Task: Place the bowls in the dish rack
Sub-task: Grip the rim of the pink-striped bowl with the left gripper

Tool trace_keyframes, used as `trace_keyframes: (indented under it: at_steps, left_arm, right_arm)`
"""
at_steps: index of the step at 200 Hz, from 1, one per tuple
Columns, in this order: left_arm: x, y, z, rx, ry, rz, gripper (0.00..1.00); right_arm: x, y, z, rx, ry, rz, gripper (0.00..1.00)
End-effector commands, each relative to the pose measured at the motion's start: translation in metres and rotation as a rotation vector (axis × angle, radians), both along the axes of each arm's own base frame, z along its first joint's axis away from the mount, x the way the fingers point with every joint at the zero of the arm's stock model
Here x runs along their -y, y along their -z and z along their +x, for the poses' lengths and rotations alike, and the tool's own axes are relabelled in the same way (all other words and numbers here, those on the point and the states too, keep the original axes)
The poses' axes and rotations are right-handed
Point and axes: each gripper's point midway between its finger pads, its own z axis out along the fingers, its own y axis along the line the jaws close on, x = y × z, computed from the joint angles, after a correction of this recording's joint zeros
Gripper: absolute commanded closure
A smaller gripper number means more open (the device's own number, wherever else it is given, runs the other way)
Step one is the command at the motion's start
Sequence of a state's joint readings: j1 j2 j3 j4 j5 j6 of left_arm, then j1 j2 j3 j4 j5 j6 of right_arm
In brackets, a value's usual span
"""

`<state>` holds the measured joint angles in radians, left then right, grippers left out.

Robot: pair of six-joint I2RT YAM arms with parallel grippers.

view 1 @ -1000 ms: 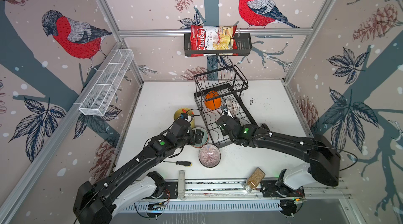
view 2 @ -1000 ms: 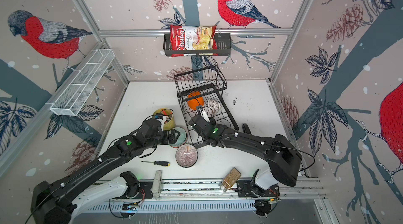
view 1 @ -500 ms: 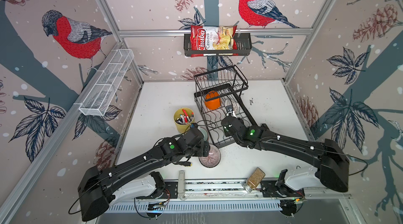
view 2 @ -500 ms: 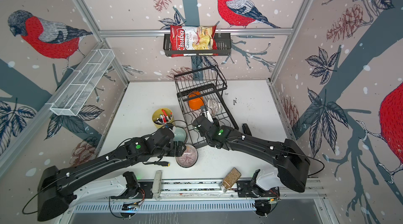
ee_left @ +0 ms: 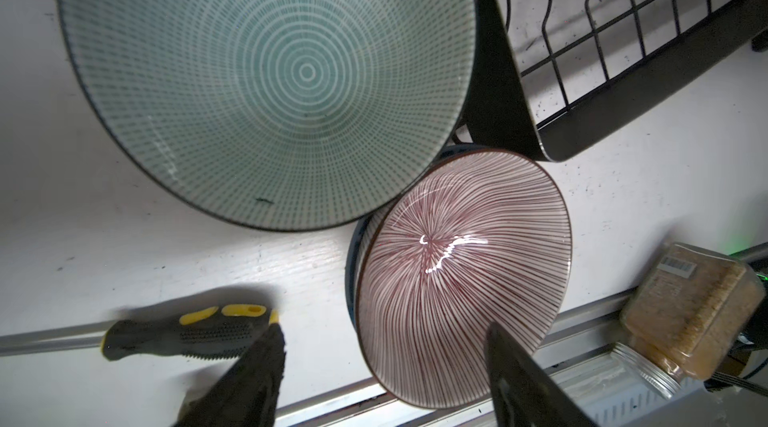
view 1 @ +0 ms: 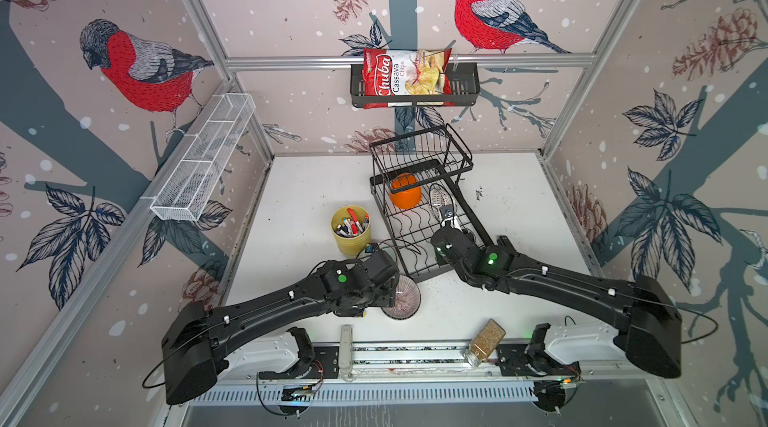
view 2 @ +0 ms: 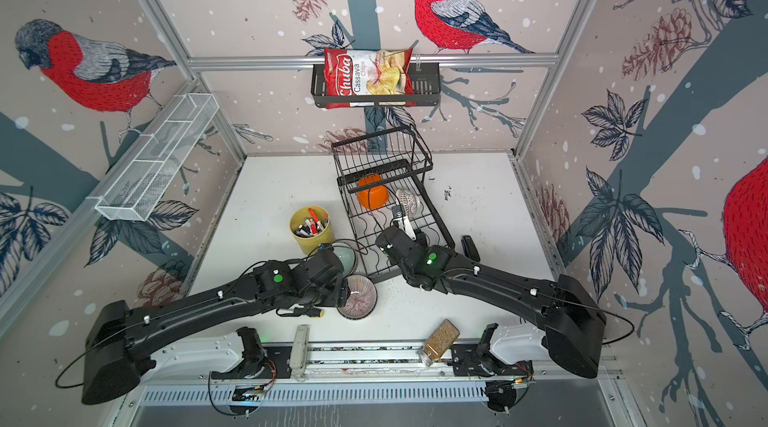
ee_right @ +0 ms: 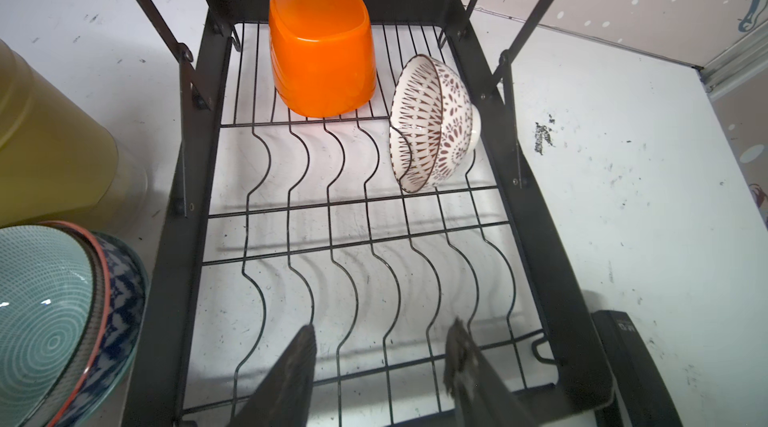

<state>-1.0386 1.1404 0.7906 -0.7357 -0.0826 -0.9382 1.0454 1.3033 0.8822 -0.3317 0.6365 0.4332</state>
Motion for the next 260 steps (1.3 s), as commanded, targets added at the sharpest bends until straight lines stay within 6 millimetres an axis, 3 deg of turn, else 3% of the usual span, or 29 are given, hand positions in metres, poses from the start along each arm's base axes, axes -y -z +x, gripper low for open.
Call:
trace_keyframes:
  at_steps: [1, 37, 72, 83, 260]
  left_arm:
    - [-0.008, 0.003, 0.002, 0.002, -0.020, 0.060, 0.29]
    - [-0.002, 0.005, 0.005, -0.008, -0.009, 0.086, 0.41]
    - [0.000, 0.012, 0.007, -0.030, -0.006, 0.132, 0.59]
    - [0.002, 0.015, 0.008, -0.036, -0.003, 0.139, 0.63]
    - [0.002, 0.026, 0.014, -0.042, -0.018, 0.203, 0.92]
  right_arm:
    - [0.008, -0.001, -0.001, 0.005, 0.031, -0.002, 0.49]
    - [0.012, -0.002, -0.004, 0.007, 0.033, 0.010, 0.49]
    - [0.015, 0.002, -0.005, 0.004, 0.038, 0.007, 0.49]
    - [0.017, -0.005, -0.006, 0.018, 0.040, 0.030, 0.49]
    - [0.023, 0.003, -0.008, 0.017, 0.054, 0.027, 0.49]
